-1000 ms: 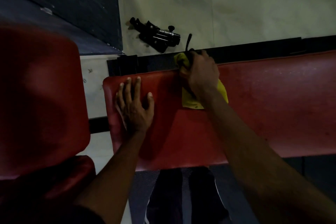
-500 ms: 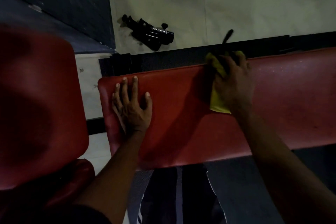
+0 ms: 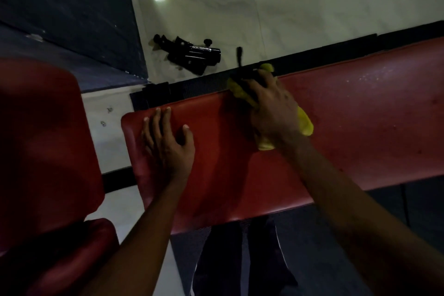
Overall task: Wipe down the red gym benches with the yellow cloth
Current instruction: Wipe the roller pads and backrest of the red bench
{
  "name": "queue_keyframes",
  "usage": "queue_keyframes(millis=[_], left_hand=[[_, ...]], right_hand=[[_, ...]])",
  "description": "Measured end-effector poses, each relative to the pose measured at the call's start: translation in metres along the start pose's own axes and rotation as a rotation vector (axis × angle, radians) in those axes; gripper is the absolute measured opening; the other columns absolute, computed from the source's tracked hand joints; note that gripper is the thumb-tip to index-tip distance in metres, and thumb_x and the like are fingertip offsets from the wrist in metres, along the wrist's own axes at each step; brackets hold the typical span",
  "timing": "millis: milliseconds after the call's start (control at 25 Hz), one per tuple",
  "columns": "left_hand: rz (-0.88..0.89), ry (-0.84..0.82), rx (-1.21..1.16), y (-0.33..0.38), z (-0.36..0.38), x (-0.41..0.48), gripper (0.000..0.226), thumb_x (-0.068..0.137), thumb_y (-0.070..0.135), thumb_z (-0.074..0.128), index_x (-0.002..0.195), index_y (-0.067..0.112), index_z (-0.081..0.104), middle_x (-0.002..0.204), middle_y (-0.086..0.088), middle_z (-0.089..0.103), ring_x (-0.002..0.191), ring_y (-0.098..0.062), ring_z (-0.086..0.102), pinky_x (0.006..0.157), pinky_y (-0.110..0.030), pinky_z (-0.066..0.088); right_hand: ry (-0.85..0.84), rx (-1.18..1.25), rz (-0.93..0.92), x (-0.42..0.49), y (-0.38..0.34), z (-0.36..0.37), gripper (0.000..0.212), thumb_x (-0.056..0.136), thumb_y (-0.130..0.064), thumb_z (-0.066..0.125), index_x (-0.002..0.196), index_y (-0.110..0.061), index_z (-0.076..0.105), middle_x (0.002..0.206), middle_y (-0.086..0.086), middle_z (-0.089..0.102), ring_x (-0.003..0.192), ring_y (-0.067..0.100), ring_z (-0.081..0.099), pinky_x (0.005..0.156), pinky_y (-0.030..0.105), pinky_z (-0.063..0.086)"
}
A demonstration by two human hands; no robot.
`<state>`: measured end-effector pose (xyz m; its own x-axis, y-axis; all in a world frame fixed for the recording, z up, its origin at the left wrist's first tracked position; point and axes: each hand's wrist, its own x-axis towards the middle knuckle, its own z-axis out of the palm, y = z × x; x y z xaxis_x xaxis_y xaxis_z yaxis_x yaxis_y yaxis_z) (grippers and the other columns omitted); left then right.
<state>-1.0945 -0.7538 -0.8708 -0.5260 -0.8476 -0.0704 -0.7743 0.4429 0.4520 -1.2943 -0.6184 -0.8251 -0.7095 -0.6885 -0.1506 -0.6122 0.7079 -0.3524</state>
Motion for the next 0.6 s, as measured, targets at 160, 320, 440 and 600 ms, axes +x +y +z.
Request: queue_keyframes(millis=[160, 320, 440, 600], left_hand=[[0.293, -0.159, 0.058, 0.037, 0.015, -0.006, 0.058, 0.097, 0.048, 0.05, 0.149, 0.023, 0.046, 0.159, -0.006, 0.038, 0.149, -0.029, 0.028, 0.121, -0.049, 0.019], [0.247, -0.117, 0.174, 0.041, 0.023, -0.008, 0.06, 0.097, 0.053, 0.049, 0.151, 0.029, 0.042, 0.16, -0.003, 0.037, 0.149, -0.027, 0.028, 0.12, -0.049, 0.02], [0.262, -0.102, 0.199, 0.037, 0.023, -0.009, 0.059, 0.098, 0.056, 0.047, 0.151, 0.031, 0.042, 0.16, -0.001, 0.037, 0.15, -0.025, 0.028, 0.12, -0.048, 0.022], [0.252, -0.098, 0.195, 0.04, 0.025, -0.01, 0.059, 0.099, 0.059, 0.045, 0.152, 0.031, 0.041, 0.159, -0.002, 0.038, 0.149, -0.025, 0.029, 0.12, -0.048, 0.022]], right_hand=[[0.138, 0.034, 0.251, -0.024, 0.059, -0.016, 0.05, 0.087, -0.028, 0.062, 0.136, -0.024, 0.056, 0.151, 0.006, 0.043, 0.123, 0.038, 0.055, 0.09, 0.043, 0.05], [0.185, -0.002, 0.305, -0.022, 0.012, 0.008, 0.057, 0.08, -0.016, 0.063, 0.137, -0.015, 0.057, 0.147, 0.011, 0.048, 0.123, 0.038, 0.053, 0.095, 0.044, 0.051], [0.103, -0.08, 0.202, -0.017, -0.017, 0.017, 0.058, 0.087, -0.013, 0.058, 0.144, -0.017, 0.049, 0.148, 0.009, 0.046, 0.122, 0.04, 0.052, 0.089, 0.047, 0.054], [0.034, -0.071, 0.092, -0.028, 0.027, -0.001, 0.056, 0.089, -0.014, 0.059, 0.143, -0.024, 0.051, 0.151, 0.005, 0.043, 0.119, 0.037, 0.052, 0.089, 0.045, 0.053]])
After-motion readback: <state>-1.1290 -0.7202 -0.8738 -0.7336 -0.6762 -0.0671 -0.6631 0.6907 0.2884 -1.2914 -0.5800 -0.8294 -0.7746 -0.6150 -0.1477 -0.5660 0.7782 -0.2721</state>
